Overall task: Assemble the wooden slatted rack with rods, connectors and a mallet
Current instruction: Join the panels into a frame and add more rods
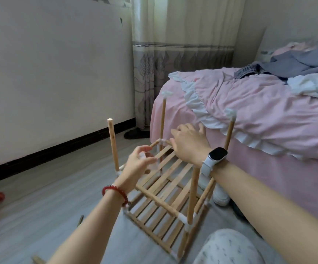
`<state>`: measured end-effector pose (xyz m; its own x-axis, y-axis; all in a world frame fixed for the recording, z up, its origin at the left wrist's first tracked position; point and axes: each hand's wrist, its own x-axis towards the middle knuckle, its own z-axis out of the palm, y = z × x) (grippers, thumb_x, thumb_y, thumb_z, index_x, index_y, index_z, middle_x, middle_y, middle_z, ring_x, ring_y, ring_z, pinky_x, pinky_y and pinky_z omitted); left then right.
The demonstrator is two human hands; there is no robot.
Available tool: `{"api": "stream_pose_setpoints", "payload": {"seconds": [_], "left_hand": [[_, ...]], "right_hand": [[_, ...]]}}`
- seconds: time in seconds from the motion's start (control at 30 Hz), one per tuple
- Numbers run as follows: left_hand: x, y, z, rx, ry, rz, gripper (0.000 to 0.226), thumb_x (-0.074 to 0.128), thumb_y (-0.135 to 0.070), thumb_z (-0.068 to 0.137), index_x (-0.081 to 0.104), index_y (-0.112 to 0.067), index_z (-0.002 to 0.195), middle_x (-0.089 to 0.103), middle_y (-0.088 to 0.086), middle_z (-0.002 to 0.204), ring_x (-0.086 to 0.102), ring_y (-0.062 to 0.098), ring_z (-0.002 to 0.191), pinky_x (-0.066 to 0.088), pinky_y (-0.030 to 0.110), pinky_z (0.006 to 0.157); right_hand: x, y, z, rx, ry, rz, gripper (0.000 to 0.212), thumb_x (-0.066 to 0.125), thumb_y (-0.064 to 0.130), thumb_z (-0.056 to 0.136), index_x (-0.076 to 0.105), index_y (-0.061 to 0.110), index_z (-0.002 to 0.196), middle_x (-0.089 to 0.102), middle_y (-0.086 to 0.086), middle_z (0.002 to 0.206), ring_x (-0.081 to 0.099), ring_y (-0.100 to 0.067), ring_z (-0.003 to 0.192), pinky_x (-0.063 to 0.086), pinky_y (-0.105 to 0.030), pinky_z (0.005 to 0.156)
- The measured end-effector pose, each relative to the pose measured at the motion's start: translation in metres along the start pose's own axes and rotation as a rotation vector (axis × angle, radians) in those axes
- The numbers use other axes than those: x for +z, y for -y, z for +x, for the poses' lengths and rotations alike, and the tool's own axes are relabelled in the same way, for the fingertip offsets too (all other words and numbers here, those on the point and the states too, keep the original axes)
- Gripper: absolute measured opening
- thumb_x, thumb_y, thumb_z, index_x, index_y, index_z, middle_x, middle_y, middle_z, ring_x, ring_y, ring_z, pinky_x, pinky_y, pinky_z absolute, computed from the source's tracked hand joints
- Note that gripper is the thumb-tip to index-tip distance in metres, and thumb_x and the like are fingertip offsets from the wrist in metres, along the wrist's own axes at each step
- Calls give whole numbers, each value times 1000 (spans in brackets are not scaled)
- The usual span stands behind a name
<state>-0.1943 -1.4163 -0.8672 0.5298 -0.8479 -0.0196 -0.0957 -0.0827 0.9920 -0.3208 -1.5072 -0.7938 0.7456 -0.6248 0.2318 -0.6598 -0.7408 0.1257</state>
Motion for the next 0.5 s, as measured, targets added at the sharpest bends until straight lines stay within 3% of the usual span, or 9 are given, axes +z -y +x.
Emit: {"api": "stream_pose_setpoints", "payload": {"seconds": [0.1,0.17,0.23,0.3,0.33,0.4,0.5], "left_hand": [[-44,-17,-4,-143,-22,-570,35,62,-11,85,52,-12,119,54,11,111,56,19,82,51,26,60],[-66,-26,-8,-97,88,-748,32,62,-23,84,52,-4,109,57,10,98,54,14,68,47,22,56],[-82,-27,-13,-15,189,-747,39,44,-38,94,53,-3,109,63,8,95,59,14,75,48,23,68],[-95,-24,-14,2,198,-728,59,27,-48,98,49,1,122,66,13,110,65,18,97,53,28,78],[-101,-21,-14,1,200,-721,68,23,-53,98,43,3,131,64,17,116,65,19,101,54,29,77],[-113,-20,-13,0,180,-700,75,18,-57,96,37,3,137,63,18,113,68,17,90,54,25,69],[-126,-17,-9,-68,39,-645,64,15,-52,100,53,-6,122,67,9,97,67,12,74,51,26,64]], "right_hand": [[1,26,14,-212,-172,403,32,40,21,99,58,14,124,55,-6,123,46,-21,117,36,-35,99],[-1,53,22,-318,-160,664,28,48,20,97,62,11,120,57,-7,112,52,-14,100,40,-22,88],[0,83,26,-392,-80,826,26,55,23,93,61,14,118,55,-3,103,48,-1,82,36,-10,76],[4,109,30,-410,-17,900,28,60,26,91,59,15,117,54,-3,107,47,0,83,38,-11,77],[7,117,32,-393,-4,922,26,60,24,91,59,14,115,55,-2,108,49,-1,88,41,-15,81],[10,127,39,-336,9,966,19,58,19,92,61,11,109,58,2,98,53,-5,88,44,-19,80],[12,133,49,-122,97,1238,11,56,15,93,62,8,100,61,-3,87,57,-9,75,51,-23,69]]}}
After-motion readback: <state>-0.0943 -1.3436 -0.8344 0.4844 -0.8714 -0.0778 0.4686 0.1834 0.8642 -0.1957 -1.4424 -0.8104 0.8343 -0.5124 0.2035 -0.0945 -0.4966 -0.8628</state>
